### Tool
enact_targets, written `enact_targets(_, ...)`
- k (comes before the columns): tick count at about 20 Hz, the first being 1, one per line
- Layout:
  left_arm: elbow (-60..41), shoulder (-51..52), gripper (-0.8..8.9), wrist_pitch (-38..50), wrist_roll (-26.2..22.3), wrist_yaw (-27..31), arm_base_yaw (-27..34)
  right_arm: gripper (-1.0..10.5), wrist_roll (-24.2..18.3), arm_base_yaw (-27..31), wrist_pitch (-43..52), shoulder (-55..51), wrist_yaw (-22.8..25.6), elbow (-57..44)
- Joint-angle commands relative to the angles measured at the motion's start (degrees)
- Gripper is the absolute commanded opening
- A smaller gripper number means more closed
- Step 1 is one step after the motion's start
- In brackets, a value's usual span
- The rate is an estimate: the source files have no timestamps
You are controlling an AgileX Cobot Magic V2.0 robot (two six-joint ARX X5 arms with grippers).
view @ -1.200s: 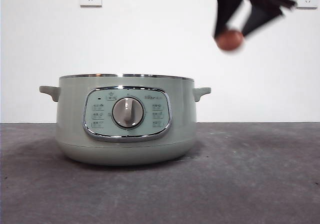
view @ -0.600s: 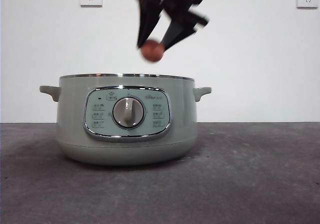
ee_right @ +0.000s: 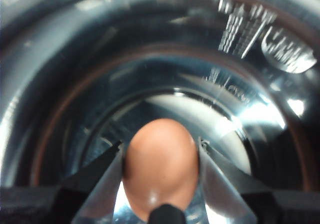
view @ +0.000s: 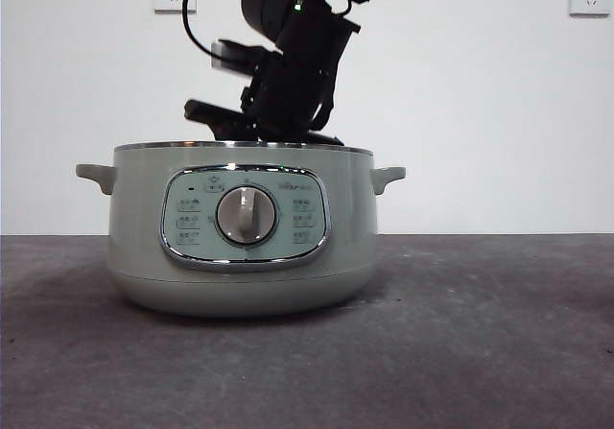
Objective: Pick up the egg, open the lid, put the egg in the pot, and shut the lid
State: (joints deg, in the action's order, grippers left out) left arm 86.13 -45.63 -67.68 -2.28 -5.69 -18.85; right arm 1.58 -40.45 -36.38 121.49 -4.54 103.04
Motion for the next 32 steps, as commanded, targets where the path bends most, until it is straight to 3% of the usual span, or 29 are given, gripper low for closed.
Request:
enact_targets(1,0.33,0.72,-0.08,2.25,-0.48,-0.31,0.07,-0.2,-0.68,-0.22,0.15,1.29,-0.13,0.11)
enact_targets(11,0.33,0.72,-0.08,0.96,-0.55,-0.31,0.07,0.1,-1.81,-0.42,-3.02,3.02,1.11,0.11)
enact_targets(12,0.33,0.72,-0.08,0.96,-0.55,-0.31,0.07,0.7,-1.79,-0.46,-2.62,3.02,1.11,0.11)
enact_targets(14,0.33,0.72,-0.08,0.96,-0.55,-0.31,0.07,4.3,-1.60,-0.48,-2.60,2.73,0.90,0.31)
enact_targets(15,0.33,0.72,-0.08,0.96,-0.55,-0.31,0.07,5.0,-1.57,-0.48,-2.78,2.49,0.92,0.57)
enact_targets(22,0.33,0.35,-0.08,1.05,-0.98,-0.37,0.07,5.0,-0.07,-0.48,-1.66,-10.67,1.68,1.20)
enact_targets(28,0.33,-4.76,-0.08,2.99,-4.94,-1.38,0.04,4.8,-0.39,-0.39,-10.56,-28.74,8.46,1.20)
enact_targets(32,0.33,-10.27,-0.08,8.79,-5.35,-6.95,0.00,4.3,-1.38,-0.39,-19.41,-36.81,13.22,1.20)
